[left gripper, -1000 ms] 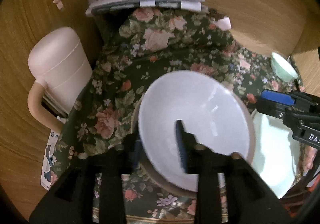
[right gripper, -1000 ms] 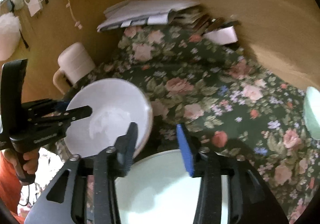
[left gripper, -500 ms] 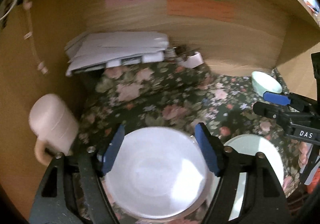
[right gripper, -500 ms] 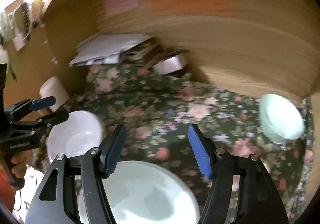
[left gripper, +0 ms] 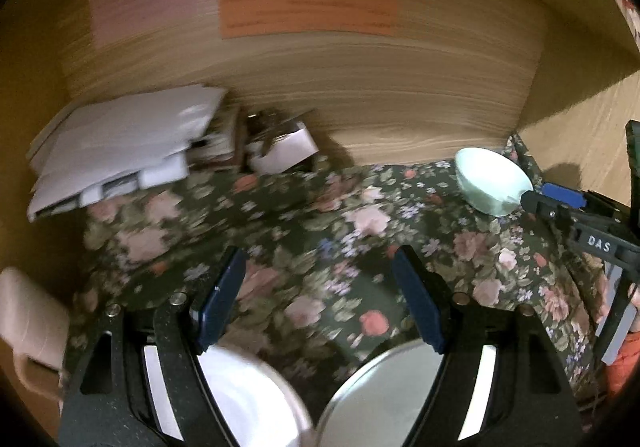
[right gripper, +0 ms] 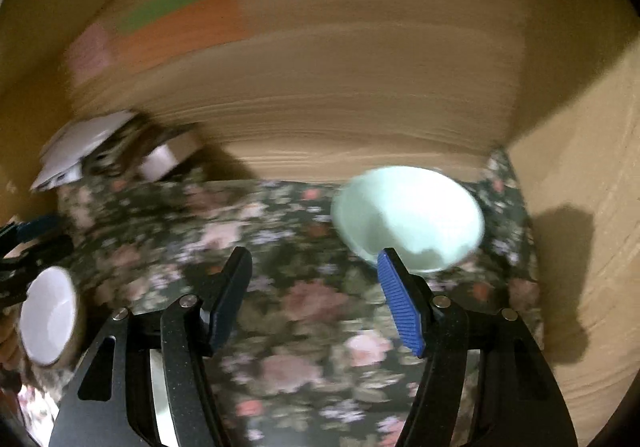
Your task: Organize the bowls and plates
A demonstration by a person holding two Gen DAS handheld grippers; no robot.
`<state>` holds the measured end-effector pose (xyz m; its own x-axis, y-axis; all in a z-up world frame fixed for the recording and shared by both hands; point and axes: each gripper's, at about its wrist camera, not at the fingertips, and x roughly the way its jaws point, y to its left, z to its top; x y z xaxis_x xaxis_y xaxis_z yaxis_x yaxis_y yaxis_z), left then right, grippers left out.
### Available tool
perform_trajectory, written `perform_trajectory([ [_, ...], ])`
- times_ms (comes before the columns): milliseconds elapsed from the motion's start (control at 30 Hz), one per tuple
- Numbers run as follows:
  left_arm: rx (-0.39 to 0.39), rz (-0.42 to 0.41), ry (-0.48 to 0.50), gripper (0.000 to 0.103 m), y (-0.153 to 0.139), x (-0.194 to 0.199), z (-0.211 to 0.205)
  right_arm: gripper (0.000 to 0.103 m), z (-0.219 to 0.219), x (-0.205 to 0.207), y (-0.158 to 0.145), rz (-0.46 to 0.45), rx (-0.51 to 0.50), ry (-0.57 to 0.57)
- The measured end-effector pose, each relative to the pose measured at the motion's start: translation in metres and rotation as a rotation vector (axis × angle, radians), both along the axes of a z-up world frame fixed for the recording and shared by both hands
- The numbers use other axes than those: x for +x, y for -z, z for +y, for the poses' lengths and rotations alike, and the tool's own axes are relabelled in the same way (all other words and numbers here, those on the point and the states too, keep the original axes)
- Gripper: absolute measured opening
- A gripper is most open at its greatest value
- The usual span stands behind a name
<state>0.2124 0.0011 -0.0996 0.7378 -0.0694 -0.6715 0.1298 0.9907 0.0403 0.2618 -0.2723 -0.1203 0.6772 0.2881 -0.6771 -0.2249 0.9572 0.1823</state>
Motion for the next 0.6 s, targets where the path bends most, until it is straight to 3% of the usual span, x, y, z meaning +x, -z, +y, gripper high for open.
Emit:
perform_trajectory([
  [233,-0.019,0.058,0.041,0.076,0.011,0.042,-0.028,0.062,-0.049,0.028,0.023,0.062,0.016,0.146],
  [500,-0.009,0.123,0.060,0.076,0.029,0.078,-0.051,0.061,-0.074,0.057,0.048,0.151,0.030,0.209],
  [600,-0.006,0.131,0.061,0.076,0.033,0.086,-0.054,0.050,-0.075,0.067,0.056,0.177,0.018,0.209],
])
